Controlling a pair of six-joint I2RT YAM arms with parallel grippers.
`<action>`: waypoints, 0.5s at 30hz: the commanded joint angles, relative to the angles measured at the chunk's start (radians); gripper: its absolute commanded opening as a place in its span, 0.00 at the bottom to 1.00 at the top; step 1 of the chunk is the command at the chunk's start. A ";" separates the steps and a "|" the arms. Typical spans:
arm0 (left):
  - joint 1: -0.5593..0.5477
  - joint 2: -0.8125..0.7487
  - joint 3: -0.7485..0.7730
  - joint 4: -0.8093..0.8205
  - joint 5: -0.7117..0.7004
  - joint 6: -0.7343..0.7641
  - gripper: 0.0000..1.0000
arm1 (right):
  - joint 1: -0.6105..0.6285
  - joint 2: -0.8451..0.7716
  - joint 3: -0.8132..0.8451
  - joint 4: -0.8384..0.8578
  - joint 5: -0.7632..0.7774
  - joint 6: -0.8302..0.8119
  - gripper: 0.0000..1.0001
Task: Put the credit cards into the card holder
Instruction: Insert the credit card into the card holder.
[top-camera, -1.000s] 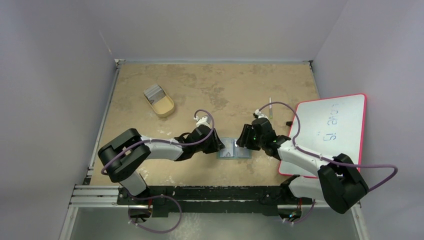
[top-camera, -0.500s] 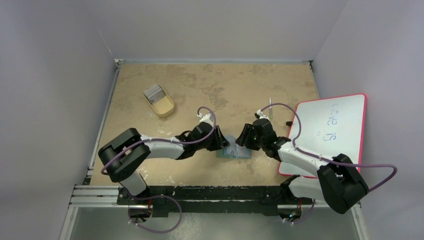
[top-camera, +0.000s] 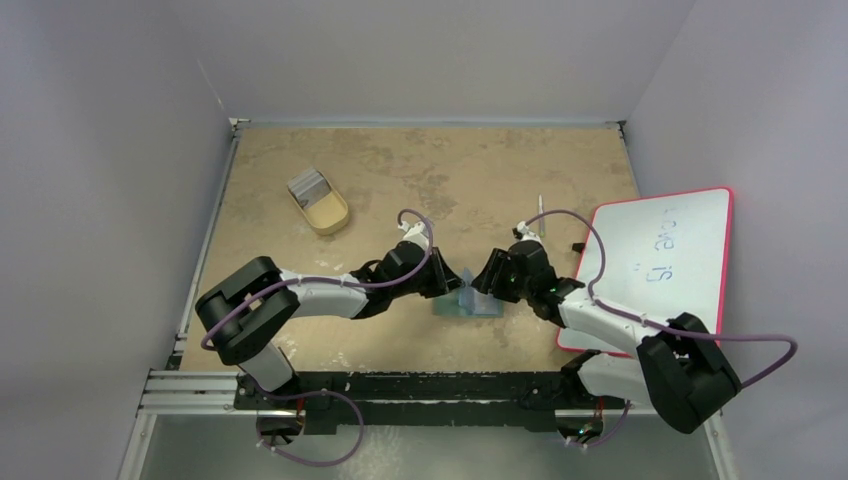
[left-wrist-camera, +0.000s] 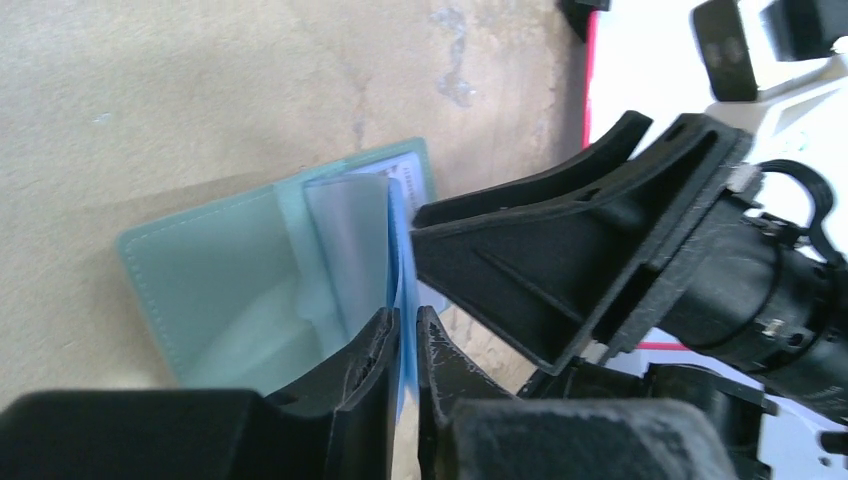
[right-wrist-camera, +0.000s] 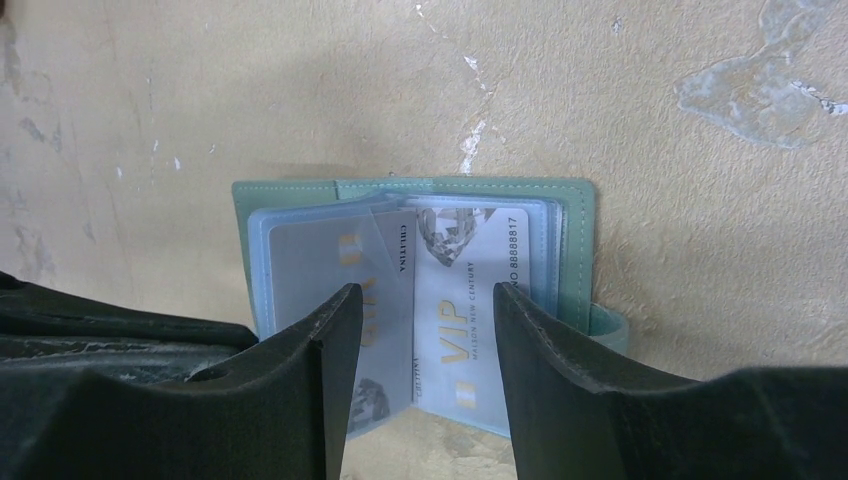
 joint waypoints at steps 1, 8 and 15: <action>-0.007 0.014 0.006 0.153 0.045 -0.031 0.09 | -0.001 0.006 -0.036 -0.021 -0.030 0.026 0.54; -0.007 0.035 -0.013 0.189 0.054 -0.037 0.00 | -0.001 -0.014 -0.041 -0.024 -0.025 0.036 0.54; -0.007 0.072 -0.008 0.200 0.067 -0.038 0.00 | -0.001 -0.024 -0.037 -0.039 -0.015 0.038 0.54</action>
